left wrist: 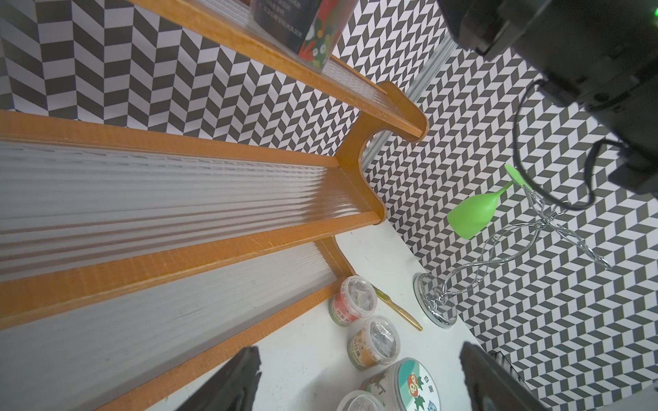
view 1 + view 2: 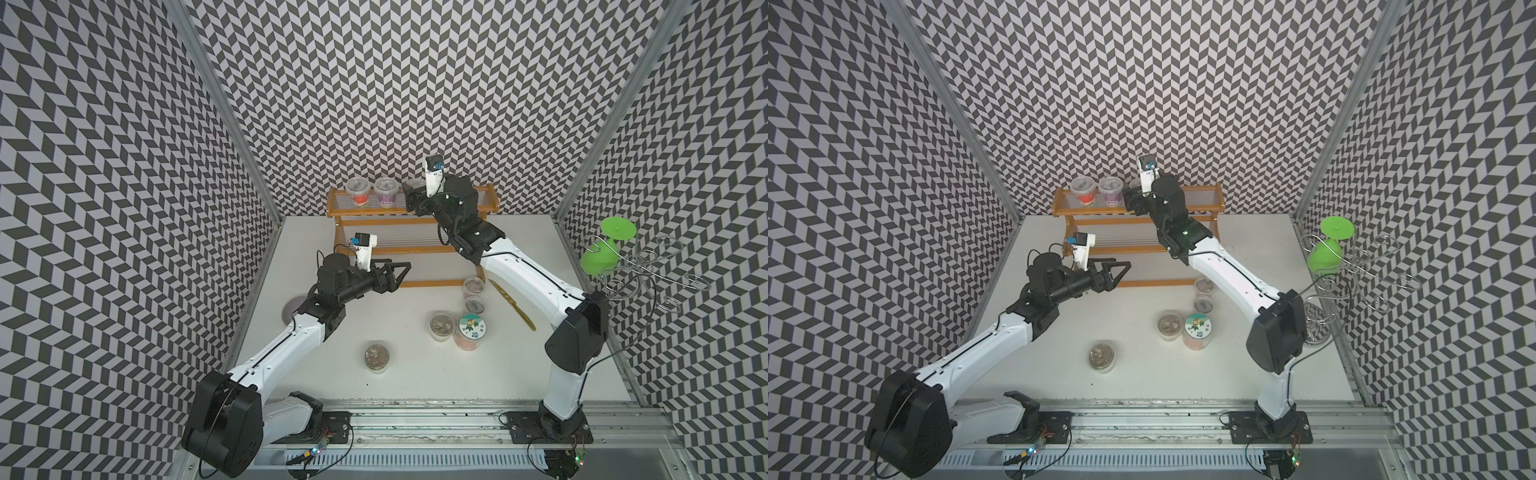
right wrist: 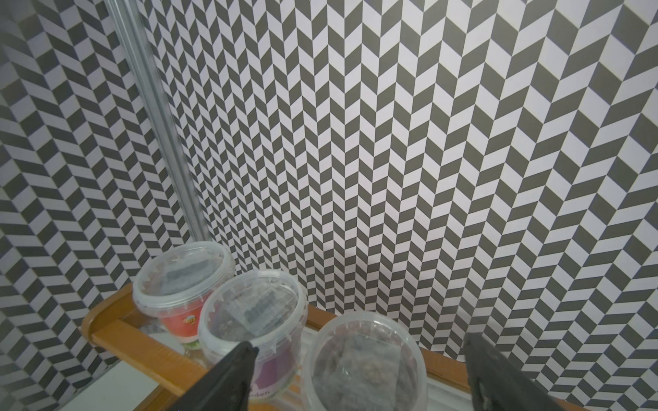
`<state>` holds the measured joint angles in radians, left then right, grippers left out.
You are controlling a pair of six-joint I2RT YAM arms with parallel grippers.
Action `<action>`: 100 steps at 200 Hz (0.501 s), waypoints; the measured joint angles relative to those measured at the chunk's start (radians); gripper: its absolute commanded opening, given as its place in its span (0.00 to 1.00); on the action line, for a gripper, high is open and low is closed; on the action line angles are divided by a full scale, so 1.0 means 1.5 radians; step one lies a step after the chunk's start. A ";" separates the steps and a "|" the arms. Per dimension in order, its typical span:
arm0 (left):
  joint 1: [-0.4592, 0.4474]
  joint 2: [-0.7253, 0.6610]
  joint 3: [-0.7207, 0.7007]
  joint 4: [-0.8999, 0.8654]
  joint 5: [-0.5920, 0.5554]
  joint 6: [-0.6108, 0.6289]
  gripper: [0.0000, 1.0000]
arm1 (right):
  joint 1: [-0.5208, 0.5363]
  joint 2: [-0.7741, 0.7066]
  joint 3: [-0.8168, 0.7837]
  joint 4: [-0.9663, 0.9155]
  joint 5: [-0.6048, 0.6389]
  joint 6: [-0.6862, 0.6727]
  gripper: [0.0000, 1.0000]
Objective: Place the seed container on the shelf
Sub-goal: Place the seed jar on the shelf.
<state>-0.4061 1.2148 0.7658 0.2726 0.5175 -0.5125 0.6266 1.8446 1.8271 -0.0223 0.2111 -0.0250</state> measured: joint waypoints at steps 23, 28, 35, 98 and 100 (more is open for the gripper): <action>0.000 0.003 0.005 -0.001 0.002 0.001 0.91 | -0.031 -0.027 -0.024 -0.029 -0.067 0.043 0.83; 0.000 0.003 0.006 -0.001 0.002 0.002 0.91 | -0.039 -0.032 -0.030 -0.036 -0.086 0.051 0.83; 0.000 0.003 0.007 -0.003 0.003 0.002 0.91 | -0.048 -0.037 -0.036 -0.046 -0.109 0.061 0.83; 0.000 0.003 0.011 -0.004 0.005 0.005 0.91 | -0.075 -0.040 -0.060 -0.091 -0.210 0.072 0.78; 0.000 0.003 0.011 -0.005 0.005 0.005 0.91 | -0.075 -0.040 -0.060 -0.092 -0.210 0.072 0.78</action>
<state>-0.4061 1.2198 0.7826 0.2657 0.5243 -0.5053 0.5144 1.7844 1.7374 -0.1596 -0.1040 0.0830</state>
